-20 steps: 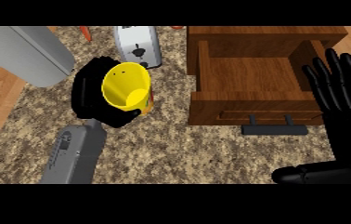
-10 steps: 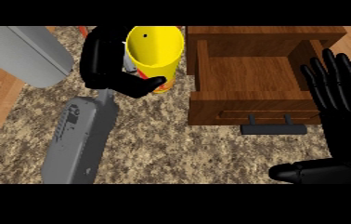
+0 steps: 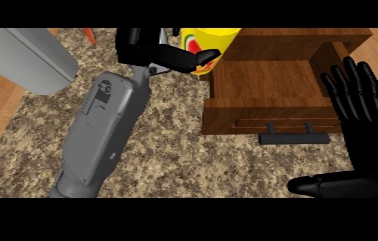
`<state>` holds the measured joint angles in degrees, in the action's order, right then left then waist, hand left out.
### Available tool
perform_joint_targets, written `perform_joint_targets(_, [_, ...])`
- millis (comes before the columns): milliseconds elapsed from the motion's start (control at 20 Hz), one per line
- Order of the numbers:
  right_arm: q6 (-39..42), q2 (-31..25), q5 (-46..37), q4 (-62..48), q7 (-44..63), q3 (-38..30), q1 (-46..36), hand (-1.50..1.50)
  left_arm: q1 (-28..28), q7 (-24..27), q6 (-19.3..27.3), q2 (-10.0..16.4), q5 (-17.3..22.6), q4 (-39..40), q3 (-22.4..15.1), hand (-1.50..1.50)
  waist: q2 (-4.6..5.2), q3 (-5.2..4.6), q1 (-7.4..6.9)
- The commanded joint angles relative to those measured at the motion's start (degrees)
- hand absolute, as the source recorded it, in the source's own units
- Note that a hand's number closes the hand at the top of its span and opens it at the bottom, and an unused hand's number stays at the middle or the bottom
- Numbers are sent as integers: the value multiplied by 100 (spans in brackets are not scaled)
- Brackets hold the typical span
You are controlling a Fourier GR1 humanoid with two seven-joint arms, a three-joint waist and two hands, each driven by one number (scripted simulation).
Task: Pick up the cup, place it into the drawer and close the drawer
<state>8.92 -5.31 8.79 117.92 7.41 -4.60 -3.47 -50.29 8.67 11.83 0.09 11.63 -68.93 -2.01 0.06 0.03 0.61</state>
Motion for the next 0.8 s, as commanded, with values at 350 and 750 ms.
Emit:
perform_joint_targets(350, [-88,-3,97,128,292,-34,-111,-150,-979,268,838,-9,509,1572,-746,150,7,-2,47])
perform_joint_targets(750, [145,-74,115,-95,-62,-82,-53,-150,-1864,994,1040,-9,1200,3304,-1015,150,43,1,188])
